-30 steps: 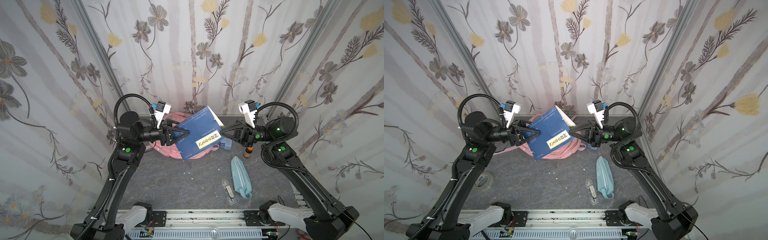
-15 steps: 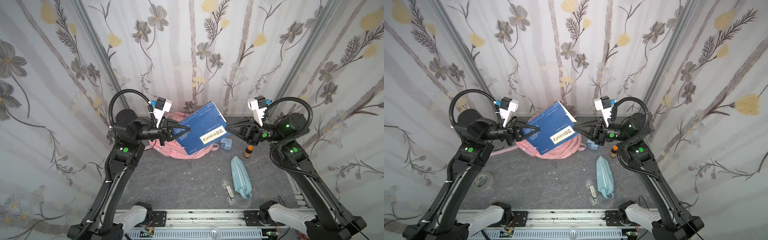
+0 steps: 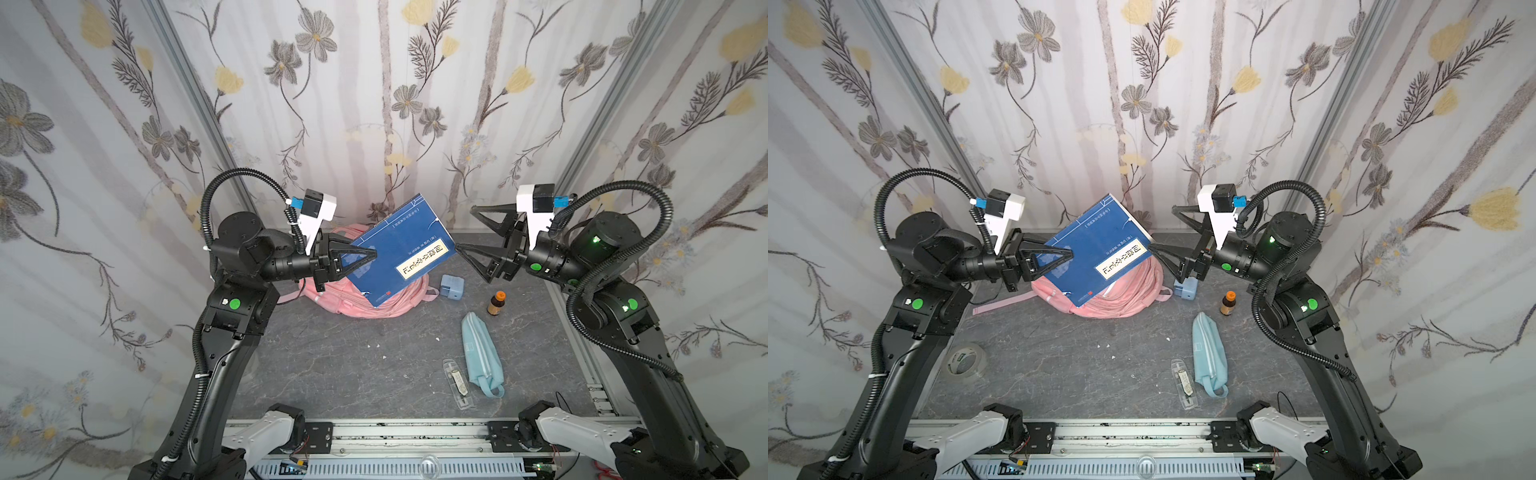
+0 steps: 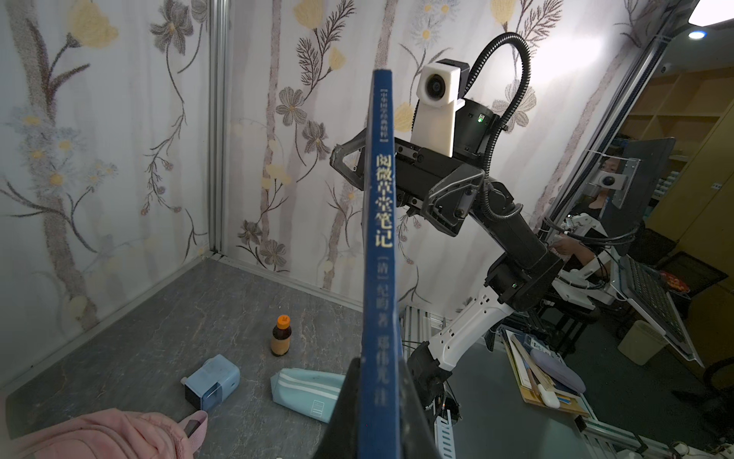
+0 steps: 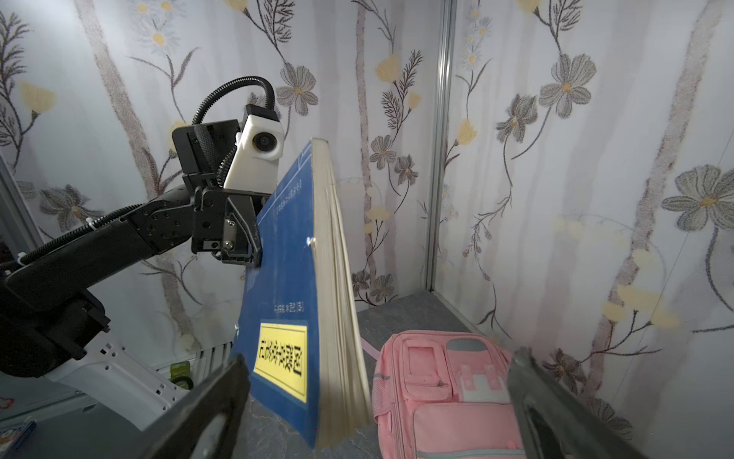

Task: Pack books, pencil case, and school supplies into a backpack
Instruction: Pick up the book from the middle-left of the table.

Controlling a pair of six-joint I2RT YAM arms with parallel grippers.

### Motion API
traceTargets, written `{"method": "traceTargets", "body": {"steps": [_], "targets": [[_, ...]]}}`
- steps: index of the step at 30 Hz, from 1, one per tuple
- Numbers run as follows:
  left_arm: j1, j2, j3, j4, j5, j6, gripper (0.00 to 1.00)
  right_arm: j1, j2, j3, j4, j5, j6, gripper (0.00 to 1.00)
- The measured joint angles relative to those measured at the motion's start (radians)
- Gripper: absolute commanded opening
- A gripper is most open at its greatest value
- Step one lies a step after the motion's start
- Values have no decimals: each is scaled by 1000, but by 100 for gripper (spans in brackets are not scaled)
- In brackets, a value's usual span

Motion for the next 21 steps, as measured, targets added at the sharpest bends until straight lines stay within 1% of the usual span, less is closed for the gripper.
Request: {"method": "traceTargets", "body": {"steps": [5, 11, 14, 15, 18, 21], "targets": [[0, 9, -6, -50, -2, 31, 0, 62, 44, 49, 0, 17, -63, 100], [0, 0, -12, -87, 5, 77, 0, 117, 113, 94, -60, 6, -80, 100], [0, -6, -18, -111, 10, 102, 0, 135, 150, 111, -91, -23, -74, 95], [0, -7, -19, -117, 11, 109, 0, 137, 162, 116, -97, -40, -63, 91], [0, -12, -19, -132, 18, 131, 0, 137, 195, 137, -91, -109, -24, 69], [-1, -14, -20, -138, 22, 146, 0, 138, 232, 161, -82, -195, 28, 63]]}}
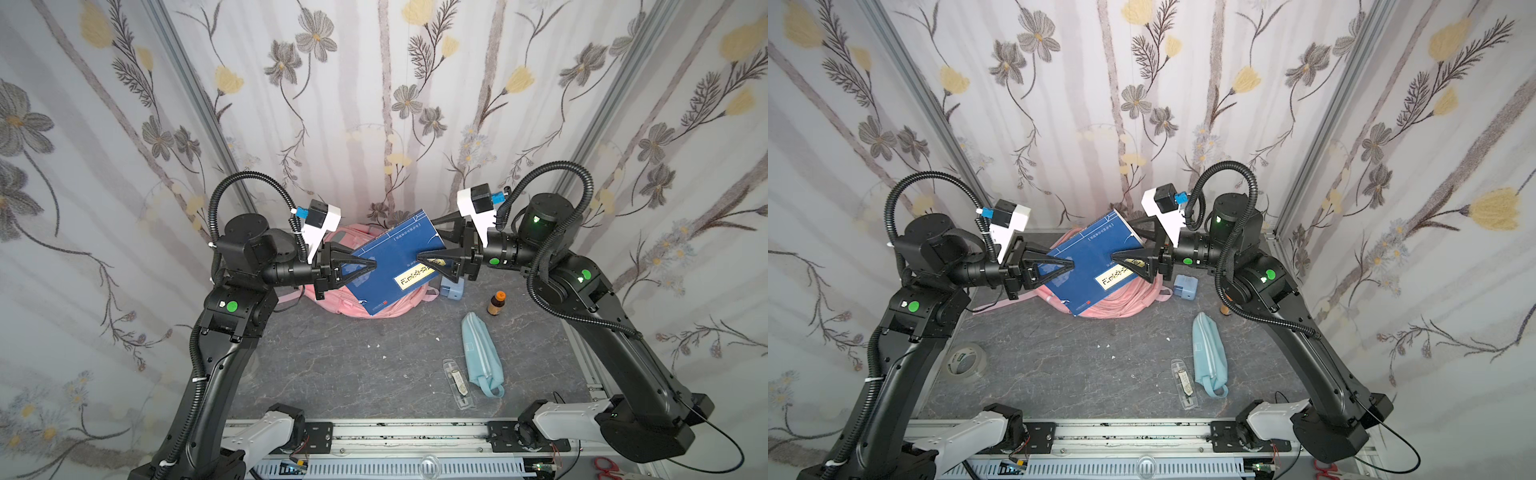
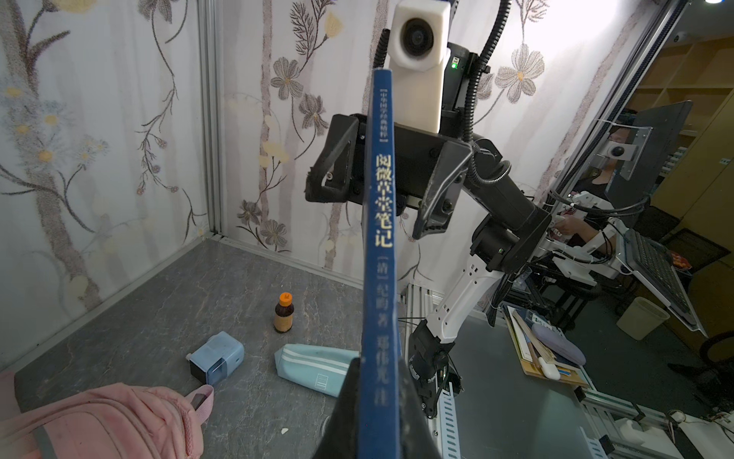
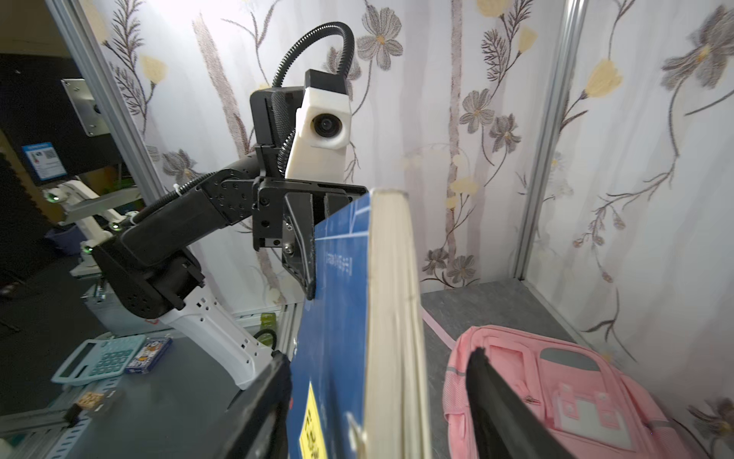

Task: Pack books, pencil case, and school supplies into a backpack
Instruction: Pick up the book from the middle-left of the table, then open the student bag at the top-center of the table.

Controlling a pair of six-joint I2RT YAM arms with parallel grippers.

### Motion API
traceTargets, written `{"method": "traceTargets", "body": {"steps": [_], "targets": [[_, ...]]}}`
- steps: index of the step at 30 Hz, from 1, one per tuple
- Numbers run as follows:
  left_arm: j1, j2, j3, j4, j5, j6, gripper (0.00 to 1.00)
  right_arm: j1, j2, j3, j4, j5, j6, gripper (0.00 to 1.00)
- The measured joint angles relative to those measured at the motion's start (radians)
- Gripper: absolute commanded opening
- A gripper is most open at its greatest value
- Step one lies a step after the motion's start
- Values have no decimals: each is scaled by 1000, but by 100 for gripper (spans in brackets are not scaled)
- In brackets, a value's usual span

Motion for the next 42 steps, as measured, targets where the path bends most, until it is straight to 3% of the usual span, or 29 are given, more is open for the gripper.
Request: {"method": "traceTargets", "body": {"steps": [2, 7, 13, 15, 17, 20, 25, 33, 38, 42], "targets": [[-8, -4, -15, 12, -4, 1, 0, 0, 11, 6, 0, -27, 11, 55], [-34, -13, -67, 79, -19, -31, 0, -5, 29, 35, -16, -56, 27, 1], [-39, -36, -109, 122, -61, -28, 2, -20, 29, 41, -44, -71, 22, 0], [-42, -41, -116, 132, -91, -23, 23, -34, 26, 40, -50, -79, 19, 0], [-43, -47, -123, 145, -140, -12, 59, -49, 13, 23, -43, -68, 19, 0], [-37, -58, -132, 174, -256, 4, 74, -102, -48, -50, -24, 1, 24, 0], [-40, -36, -158, 235, -462, 32, 76, -155, -190, -230, 80, 148, 34, 0], [-96, 145, -92, 201, -921, 10, 74, -167, -412, -439, 169, 545, 1, 0], [-193, 277, -51, 121, -1089, 52, 75, -177, -521, -513, 169, 785, 29, 0], [-236, 372, -27, 87, -1168, 75, 75, -182, -590, -577, 142, 901, 77, 0]]}}
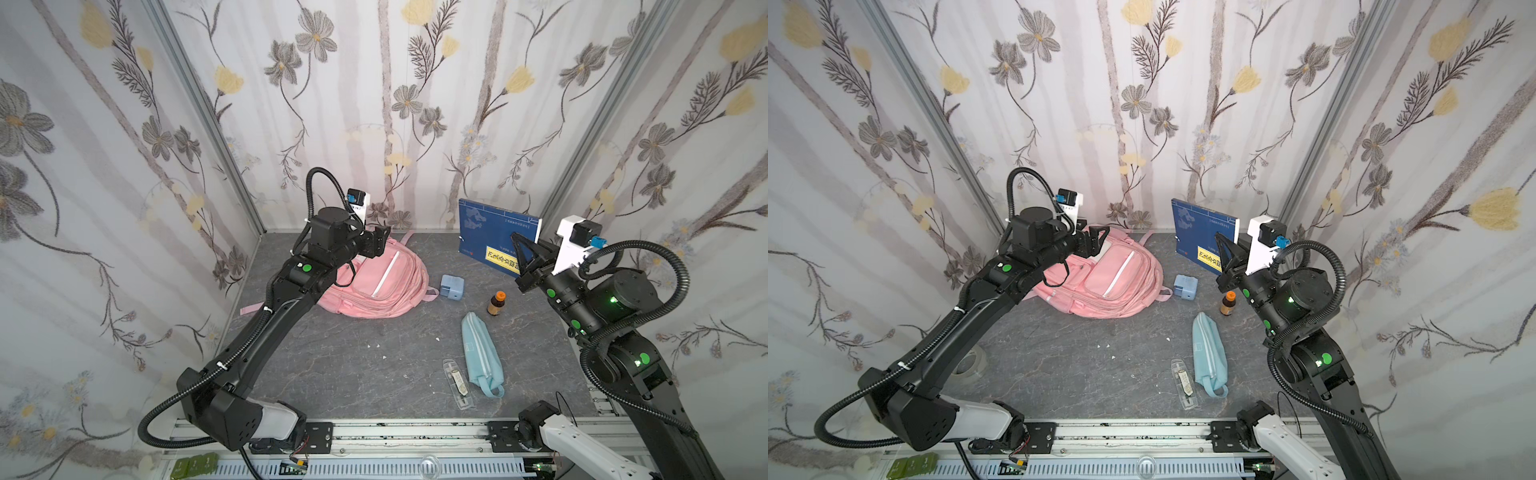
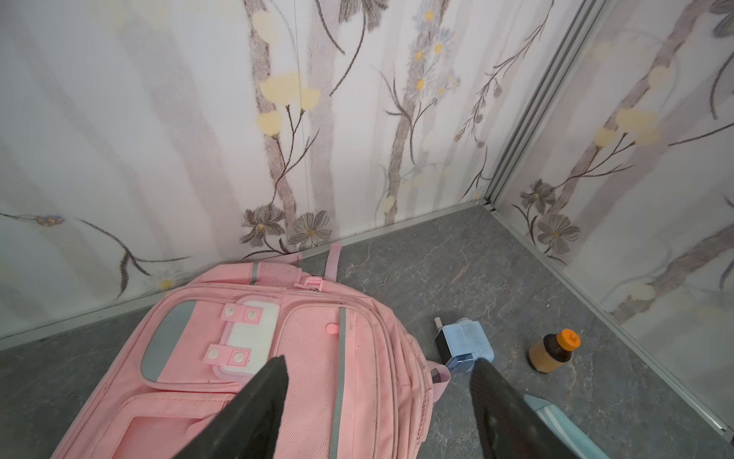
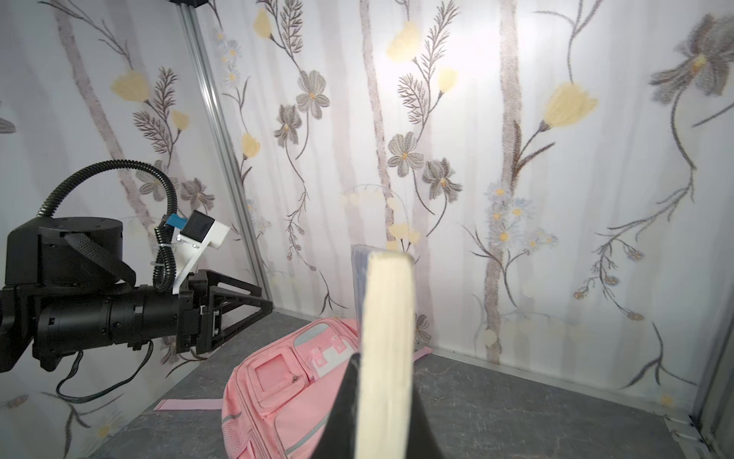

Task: Pack books, pencil case, and school supplies into a backpack
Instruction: Open the student bag at the top-center of the table.

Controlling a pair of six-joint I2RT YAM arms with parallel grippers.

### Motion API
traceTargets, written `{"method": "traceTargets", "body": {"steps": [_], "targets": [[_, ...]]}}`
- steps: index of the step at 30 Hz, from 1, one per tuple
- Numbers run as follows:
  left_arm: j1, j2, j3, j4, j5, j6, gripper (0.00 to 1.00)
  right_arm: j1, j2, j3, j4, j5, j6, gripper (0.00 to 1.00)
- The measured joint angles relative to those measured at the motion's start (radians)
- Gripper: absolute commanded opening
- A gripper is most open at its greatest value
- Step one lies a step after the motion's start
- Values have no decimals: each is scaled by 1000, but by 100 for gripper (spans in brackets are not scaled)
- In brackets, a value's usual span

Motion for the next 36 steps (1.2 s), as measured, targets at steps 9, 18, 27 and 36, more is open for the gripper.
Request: {"method": "traceTargets", "body": {"steps": [9, 18, 27, 36], "targets": [[-105, 289, 157, -162, -173, -4, 79, -2, -70, -85, -32, 79, 142, 0], [-133, 507, 304, -216, -221, -57, 84, -5, -125, -143, -35, 74, 194, 0], [-163, 665, 431, -295, -237, -99, 87, -7, -175, -198, -64, 64, 225, 0], [-163, 728, 415, -343, -215, -130, 86, -7, -223, -190, -88, 50, 239, 0]]}}
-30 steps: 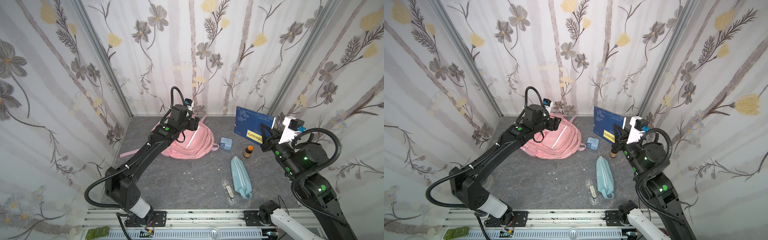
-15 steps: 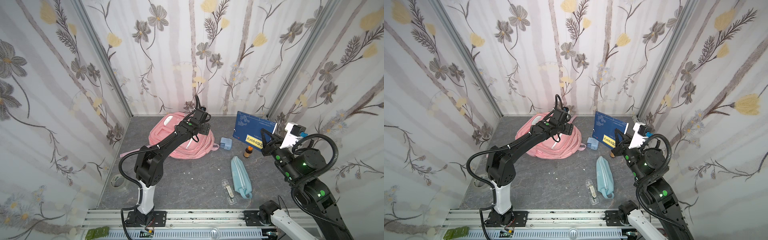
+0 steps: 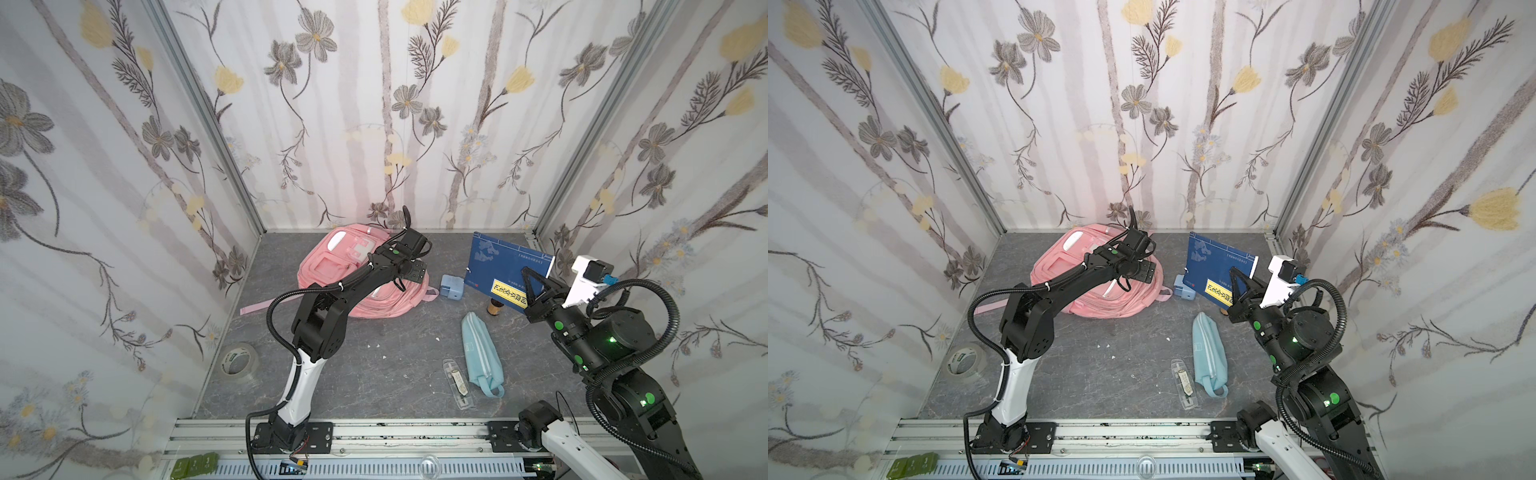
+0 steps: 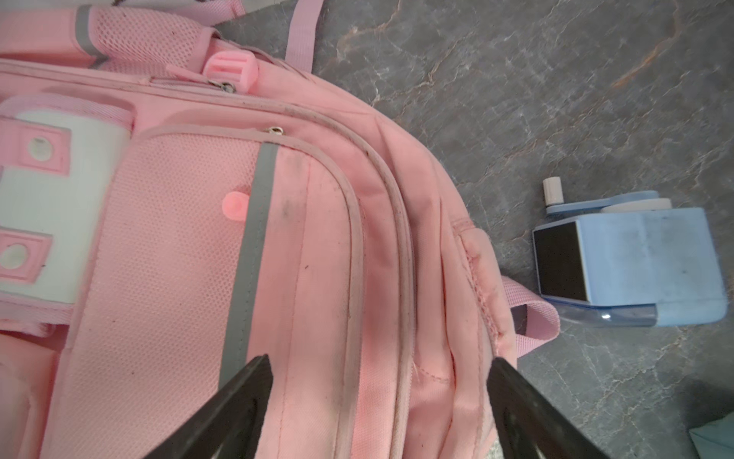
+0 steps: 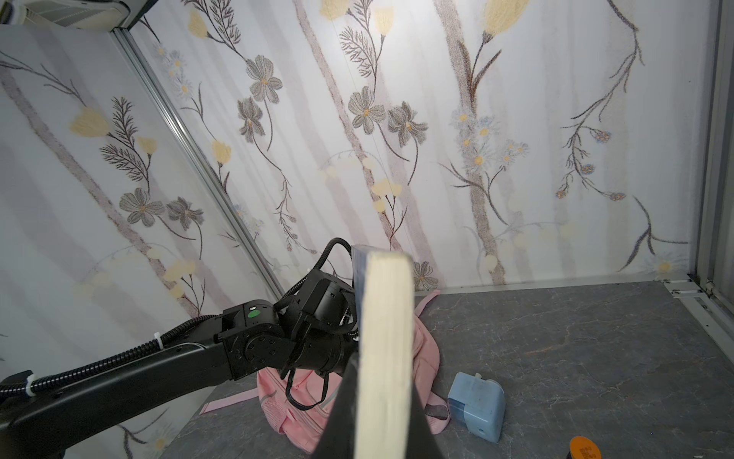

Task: Pack books, pencil case, and school supplies into a backpack
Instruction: Open the student bag at the top-center of the table.

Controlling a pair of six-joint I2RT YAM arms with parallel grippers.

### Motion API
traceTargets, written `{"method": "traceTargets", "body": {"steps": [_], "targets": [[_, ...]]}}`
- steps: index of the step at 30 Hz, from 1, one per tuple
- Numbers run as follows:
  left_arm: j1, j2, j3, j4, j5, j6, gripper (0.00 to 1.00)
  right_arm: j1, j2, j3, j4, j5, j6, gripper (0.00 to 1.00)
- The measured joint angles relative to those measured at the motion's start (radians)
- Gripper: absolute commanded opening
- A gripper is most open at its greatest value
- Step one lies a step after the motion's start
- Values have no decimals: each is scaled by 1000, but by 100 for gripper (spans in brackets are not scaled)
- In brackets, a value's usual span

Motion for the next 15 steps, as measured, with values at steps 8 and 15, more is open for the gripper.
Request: {"method": "traceTargets", "body": {"steps": [8, 15], "targets": [[7, 68, 41, -11, -18, -3, 76, 0, -104, -59, -57, 31, 53, 0], [8, 84, 47, -13, -61, 14, 58, 0, -118, -90, -87, 45, 111, 0]]}}
